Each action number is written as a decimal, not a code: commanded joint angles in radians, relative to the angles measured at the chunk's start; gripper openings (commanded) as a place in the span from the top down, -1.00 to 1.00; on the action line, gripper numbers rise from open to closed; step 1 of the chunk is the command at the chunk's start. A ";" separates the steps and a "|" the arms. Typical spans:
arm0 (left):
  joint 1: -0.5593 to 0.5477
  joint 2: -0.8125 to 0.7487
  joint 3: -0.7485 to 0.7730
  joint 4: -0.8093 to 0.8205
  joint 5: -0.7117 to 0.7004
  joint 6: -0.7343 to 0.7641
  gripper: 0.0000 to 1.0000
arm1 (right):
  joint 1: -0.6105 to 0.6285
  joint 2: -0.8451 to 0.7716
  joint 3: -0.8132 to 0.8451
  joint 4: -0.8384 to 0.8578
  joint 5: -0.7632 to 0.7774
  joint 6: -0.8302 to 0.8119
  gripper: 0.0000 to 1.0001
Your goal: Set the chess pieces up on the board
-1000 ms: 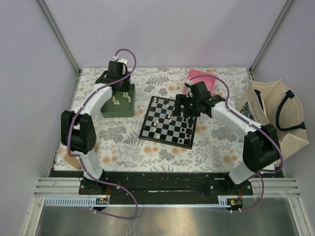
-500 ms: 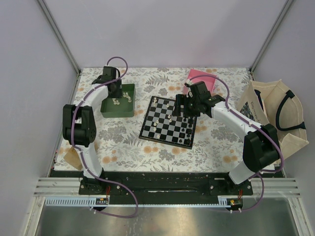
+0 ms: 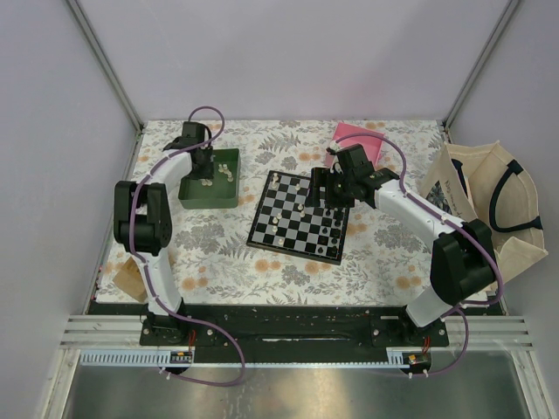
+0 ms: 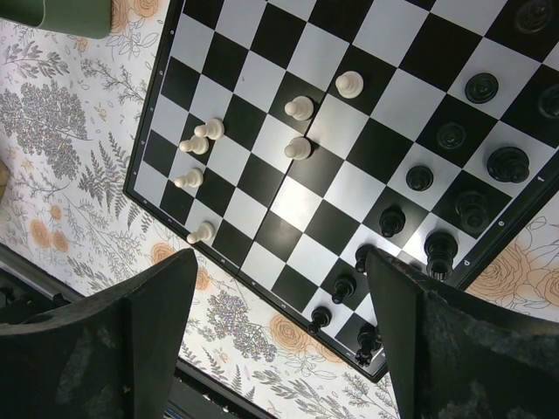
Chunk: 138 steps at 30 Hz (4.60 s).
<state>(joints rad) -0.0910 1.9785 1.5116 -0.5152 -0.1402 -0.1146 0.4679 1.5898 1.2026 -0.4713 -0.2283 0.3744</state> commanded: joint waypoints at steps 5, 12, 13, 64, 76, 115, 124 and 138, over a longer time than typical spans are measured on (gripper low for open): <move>0.013 -0.030 0.021 0.055 0.109 0.003 0.03 | -0.006 0.019 0.052 -0.007 -0.019 0.009 -0.75; -0.019 0.006 0.099 0.073 0.174 0.004 -0.01 | -0.008 0.022 0.057 -0.006 -0.022 0.012 -0.75; -0.021 0.020 0.111 0.075 0.171 -0.003 -0.01 | -0.008 0.022 0.057 -0.007 -0.022 0.012 -0.75; 0.068 0.163 0.225 -0.025 -0.024 -0.143 0.20 | -0.008 0.039 0.052 -0.010 -0.022 0.003 -0.75; 0.069 0.189 0.246 -0.040 -0.027 -0.122 0.23 | -0.006 0.042 0.057 -0.013 -0.026 0.000 -0.75; 0.070 0.134 0.213 0.014 0.013 -0.085 0.90 | -0.008 0.045 0.061 -0.021 -0.031 0.003 -0.75; 0.013 -0.064 0.154 0.038 -0.048 -0.059 0.91 | -0.008 0.042 0.058 -0.018 -0.032 0.008 -0.75; -0.291 -0.061 0.160 0.040 0.040 -0.063 0.90 | -0.008 -0.005 0.025 0.005 0.032 0.015 -0.75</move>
<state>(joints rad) -0.3210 1.8896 1.6585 -0.4995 -0.1356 -0.1810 0.4671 1.6463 1.2247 -0.4946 -0.2436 0.3779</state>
